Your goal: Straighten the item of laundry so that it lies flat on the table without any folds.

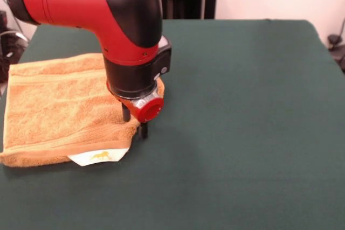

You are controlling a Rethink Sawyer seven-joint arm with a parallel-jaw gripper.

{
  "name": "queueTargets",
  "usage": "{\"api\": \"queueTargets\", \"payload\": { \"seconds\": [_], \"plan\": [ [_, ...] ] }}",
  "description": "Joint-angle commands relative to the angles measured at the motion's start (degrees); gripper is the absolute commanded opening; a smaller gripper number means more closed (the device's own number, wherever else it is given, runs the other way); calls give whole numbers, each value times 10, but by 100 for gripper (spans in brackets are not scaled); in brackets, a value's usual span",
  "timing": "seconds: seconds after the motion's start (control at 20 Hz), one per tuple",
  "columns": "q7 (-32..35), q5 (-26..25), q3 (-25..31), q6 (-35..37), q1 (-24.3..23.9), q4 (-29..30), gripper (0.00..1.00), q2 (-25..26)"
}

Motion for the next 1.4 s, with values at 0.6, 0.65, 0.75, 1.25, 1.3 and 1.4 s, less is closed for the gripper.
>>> {"api": "queueTargets", "payload": {
  "seconds": [0.6,0.65,0.75,1.25,1.3,1.4],
  "plan": [
    [-4,-21,-6,-105,13,56,100,13],
    [-8,-18,-3,-102,10,57,100,13],
    [-14,-16,0,-97,7,55,100,11],
    [-3,-11,-8,-76,14,41,100,13],
    [19,-9,-18,-79,20,41,100,12],
    [27,-9,-23,-83,21,43,100,14]
  ]
}}
